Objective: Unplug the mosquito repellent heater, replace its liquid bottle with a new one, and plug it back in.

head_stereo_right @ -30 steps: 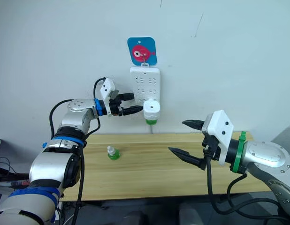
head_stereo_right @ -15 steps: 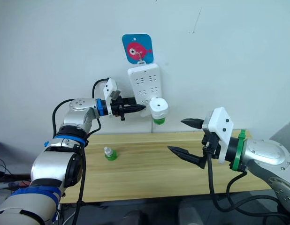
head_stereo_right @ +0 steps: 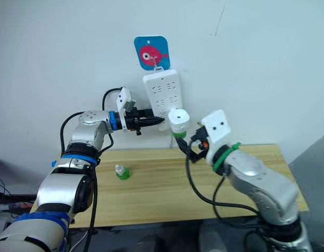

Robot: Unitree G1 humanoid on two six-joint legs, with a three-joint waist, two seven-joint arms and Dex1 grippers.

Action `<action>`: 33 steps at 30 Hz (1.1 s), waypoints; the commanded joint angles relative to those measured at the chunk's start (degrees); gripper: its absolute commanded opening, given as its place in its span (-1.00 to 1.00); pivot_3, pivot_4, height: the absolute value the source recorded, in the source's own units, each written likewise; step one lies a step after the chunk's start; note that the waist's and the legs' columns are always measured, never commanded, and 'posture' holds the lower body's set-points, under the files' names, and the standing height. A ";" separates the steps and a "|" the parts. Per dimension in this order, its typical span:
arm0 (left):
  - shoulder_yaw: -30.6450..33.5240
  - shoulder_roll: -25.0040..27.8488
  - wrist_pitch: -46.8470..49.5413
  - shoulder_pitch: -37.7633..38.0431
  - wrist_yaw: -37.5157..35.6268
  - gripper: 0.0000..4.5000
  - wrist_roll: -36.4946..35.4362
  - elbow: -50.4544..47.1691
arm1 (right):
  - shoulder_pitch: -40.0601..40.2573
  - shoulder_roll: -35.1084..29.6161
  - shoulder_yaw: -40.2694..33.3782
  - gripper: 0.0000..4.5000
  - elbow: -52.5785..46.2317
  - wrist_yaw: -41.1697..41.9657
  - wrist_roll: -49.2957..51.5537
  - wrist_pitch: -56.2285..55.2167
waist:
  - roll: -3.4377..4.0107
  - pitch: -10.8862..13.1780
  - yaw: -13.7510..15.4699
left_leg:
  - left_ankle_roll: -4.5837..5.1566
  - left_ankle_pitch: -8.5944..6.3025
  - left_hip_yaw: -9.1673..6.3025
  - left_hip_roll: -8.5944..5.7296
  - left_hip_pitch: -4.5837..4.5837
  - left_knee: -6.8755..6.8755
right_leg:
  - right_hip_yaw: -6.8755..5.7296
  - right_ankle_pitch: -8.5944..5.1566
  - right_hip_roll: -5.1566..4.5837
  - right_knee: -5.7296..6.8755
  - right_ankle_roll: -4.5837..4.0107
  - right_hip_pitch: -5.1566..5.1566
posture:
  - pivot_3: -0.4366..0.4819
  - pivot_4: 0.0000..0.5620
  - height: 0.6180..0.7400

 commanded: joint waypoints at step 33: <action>-0.47 -1.17 1.82 3.51 4.46 -0.43 -1.15 -8.63 | -9.71 16.39 -0.44 0.32 9.35 0.82 -19.09 0.67 | 0.04 0.01 -0.69 | -0.04 0.02 -0.09 -0.10 -0.30 0.05 | -0.08 0.04 -0.09 0.09 0.02 -0.27 | -0.43 -0.46 0.84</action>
